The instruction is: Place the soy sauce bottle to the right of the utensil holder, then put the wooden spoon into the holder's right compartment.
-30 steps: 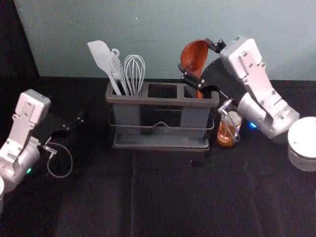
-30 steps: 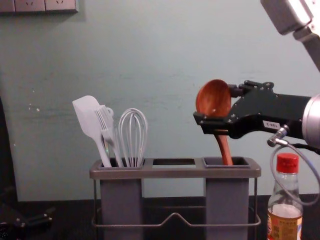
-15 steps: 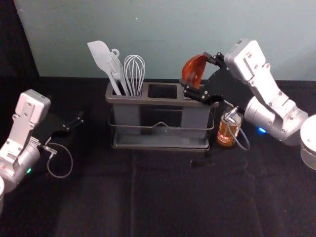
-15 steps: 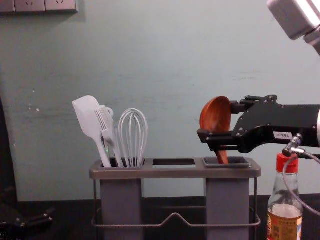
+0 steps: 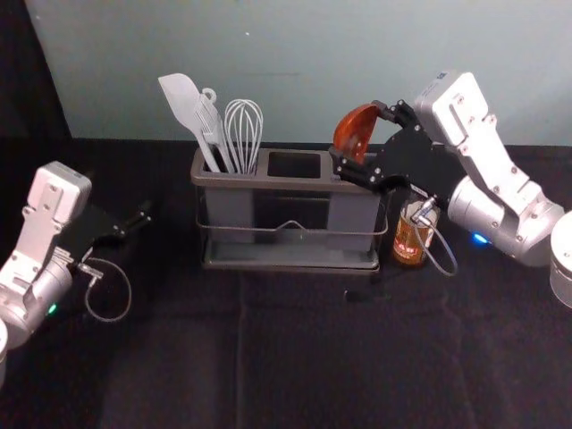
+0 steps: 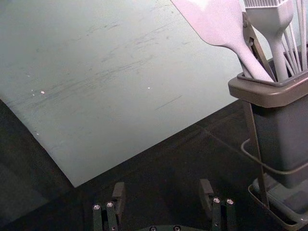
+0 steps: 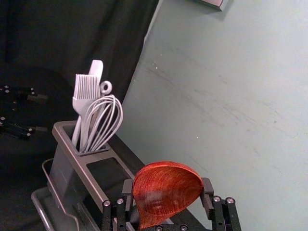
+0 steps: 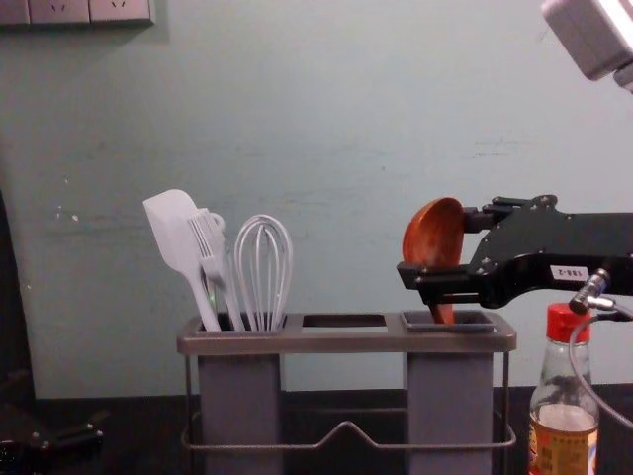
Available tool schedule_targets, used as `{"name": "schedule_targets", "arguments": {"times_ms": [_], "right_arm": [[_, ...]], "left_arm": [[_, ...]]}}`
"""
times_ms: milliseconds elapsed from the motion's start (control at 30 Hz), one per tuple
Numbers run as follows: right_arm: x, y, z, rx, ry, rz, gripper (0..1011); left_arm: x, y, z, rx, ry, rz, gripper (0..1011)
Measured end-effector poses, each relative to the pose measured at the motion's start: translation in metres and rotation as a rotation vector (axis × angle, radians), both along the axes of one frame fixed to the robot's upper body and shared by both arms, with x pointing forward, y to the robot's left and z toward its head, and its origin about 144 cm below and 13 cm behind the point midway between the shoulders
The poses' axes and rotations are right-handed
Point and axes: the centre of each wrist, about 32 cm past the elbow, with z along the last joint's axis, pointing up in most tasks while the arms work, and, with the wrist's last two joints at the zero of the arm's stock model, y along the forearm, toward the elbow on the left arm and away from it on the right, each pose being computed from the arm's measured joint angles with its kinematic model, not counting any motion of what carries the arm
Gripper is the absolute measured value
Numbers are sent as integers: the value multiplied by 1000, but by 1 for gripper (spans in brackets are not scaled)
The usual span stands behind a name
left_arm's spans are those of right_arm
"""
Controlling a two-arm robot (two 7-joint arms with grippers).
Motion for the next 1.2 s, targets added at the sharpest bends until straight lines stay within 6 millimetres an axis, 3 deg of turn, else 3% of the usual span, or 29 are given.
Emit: {"name": "schedule_targets", "arguments": {"times_ms": [200,433,867,1200], "right_arm": [[0,0,0,1,-6,-1,857],[0,1,-1,-1,-9,-3,1002],[0,1,-1,0,-13,-5,1003],[-15,-1,18,86,-59,-43,1002]], "left_arm": [[0,0,0,0,0,0,1005],[0,0,0,0,0,0,1005],[0,0,0,0,0,0,1005],[0,0,0,0,0,0,1005]]}}
